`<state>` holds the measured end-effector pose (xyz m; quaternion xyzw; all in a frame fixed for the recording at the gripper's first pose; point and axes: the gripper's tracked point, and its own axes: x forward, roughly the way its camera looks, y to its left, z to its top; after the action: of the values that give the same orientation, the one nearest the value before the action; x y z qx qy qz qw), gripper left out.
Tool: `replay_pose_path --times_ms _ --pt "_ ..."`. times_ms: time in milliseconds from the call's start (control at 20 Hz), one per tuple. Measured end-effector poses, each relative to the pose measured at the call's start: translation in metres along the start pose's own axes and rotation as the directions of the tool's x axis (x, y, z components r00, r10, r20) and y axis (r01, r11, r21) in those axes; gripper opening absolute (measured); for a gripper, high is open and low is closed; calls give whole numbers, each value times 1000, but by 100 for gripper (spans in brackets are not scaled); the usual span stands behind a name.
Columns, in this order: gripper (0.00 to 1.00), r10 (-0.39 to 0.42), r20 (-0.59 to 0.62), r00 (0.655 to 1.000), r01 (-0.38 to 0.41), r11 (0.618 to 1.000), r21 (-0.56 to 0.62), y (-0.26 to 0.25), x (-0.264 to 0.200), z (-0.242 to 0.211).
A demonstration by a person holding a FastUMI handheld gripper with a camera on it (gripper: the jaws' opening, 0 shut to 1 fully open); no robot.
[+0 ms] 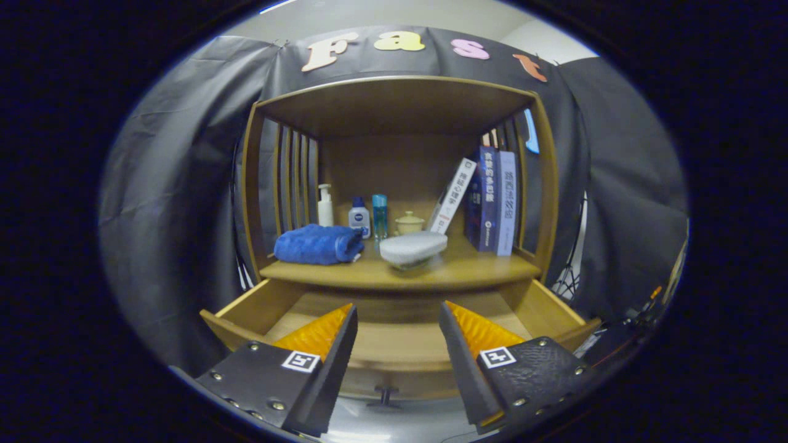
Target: Pull open the drawer, take out the items inside it, and place them on the countertop above the cabinet.
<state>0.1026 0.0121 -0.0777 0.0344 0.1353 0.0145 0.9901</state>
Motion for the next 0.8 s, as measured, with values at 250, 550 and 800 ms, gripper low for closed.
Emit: replay_pose_path --times_ms 250,550,800 --pt "80 2 -98 995 -7 999 -44 2 -18 -58" --pt "77 -48 -207 977 34 997 -71 -4 -4 -99" --pt "75 -85 -205 975 66 993 -99 -11 16 -96"
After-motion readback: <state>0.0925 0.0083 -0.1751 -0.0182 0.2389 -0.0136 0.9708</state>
